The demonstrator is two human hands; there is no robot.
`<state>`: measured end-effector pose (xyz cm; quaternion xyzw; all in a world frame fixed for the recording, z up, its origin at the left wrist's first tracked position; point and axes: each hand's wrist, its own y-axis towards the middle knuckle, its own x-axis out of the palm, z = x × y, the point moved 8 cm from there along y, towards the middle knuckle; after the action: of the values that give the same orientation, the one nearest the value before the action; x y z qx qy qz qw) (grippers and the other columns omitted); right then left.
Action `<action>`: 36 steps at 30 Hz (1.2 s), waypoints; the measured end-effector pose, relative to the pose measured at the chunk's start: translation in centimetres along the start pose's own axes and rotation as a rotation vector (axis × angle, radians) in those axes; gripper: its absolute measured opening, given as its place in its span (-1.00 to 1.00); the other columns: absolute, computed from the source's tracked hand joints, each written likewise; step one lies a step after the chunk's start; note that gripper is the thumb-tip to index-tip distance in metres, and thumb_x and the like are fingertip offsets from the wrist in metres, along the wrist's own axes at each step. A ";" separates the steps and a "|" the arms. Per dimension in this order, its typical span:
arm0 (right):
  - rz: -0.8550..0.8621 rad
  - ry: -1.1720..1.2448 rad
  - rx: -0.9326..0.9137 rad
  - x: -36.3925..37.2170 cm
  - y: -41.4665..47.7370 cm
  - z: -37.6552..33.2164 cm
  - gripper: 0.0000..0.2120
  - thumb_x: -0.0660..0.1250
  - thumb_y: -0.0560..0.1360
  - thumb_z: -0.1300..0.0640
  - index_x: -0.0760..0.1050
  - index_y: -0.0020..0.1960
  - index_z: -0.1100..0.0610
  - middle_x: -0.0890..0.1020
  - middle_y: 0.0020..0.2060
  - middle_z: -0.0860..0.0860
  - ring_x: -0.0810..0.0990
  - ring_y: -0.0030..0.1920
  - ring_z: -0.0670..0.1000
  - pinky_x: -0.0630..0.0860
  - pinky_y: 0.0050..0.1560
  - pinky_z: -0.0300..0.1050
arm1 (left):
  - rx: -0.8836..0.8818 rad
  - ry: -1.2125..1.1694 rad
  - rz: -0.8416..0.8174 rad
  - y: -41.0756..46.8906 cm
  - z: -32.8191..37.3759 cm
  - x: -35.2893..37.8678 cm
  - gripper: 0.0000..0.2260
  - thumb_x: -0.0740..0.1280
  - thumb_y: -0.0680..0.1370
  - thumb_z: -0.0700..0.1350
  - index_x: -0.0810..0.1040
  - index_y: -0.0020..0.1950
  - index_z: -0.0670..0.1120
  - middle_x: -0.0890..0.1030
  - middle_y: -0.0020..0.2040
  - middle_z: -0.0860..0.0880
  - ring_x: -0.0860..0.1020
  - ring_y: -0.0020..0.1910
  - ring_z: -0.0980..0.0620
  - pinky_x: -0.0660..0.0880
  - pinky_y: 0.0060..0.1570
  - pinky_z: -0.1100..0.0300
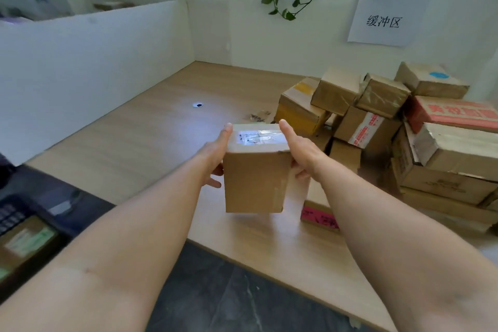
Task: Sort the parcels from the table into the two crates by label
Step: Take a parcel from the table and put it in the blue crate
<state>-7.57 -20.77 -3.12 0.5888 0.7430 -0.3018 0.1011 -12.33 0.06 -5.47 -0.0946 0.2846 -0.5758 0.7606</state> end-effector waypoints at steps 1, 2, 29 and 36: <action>0.005 -0.009 -0.017 0.9 0.2 -0.8 -0.28 -0.05 0.54 -0.40 0.32 0.45 0.09 0.46 0.21 0.07 0.50 0.13 0.14 0.59 0.04 0.11 | 0.008 -0.018 0.022 0.2 -0.5 -1.1 -0.37 0.07 0.52 0.41 0.48 0.26 -0.07 0.59 0.13 -0.15 0.57 0.11 -0.13 0.52 0.13 -0.13; 0.006 -0.014 -0.043 1.8 0.5 -1.7 -0.41 0.03 0.58 -0.29 0.38 0.37 0.12 0.47 0.21 0.08 0.51 0.12 0.15 0.60 0.02 0.10 | 0.026 -0.045 0.044 0.3 -1.0 -2.4 -0.48 0.11 0.56 0.31 0.50 0.23 -0.08 0.60 0.10 -0.14 0.58 0.05 -0.10 0.52 0.11 -0.08; -0.396 -0.415 -0.392 44.9 -4.7 -20.8 -0.86 0.31 0.56 0.03 0.37 0.00 0.03 0.57 -0.03 0.04 0.59 -0.08 0.04 0.63 -0.07 -0.03 | 0.002 -0.145 0.408 -4.0 -23.4 -41.5 -0.83 0.34 0.56 -0.17 0.39 0.08 -0.03 0.52 0.13 -0.10 0.51 0.06 -0.07 0.55 0.06 -0.08; -0.504 -0.497 -0.587 54.5 -9.9 -25.1 -0.49 0.31 0.52 0.22 0.30 0.40 -0.09 0.46 -0.11 -0.03 0.48 -0.15 0.01 0.52 -0.16 -0.12 | 0.060 -0.155 0.476 -8.4 -28.6 -48.6 -0.22 0.36 0.49 -0.36 0.09 0.57 0.07 0.42 0.42 -0.08 0.47 0.26 -0.04 0.47 0.21 0.06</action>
<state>-27.26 36.61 -7.43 0.2459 0.8704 -0.2258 0.3619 -43.29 47.85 -9.22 -0.0461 0.2222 -0.3796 0.8969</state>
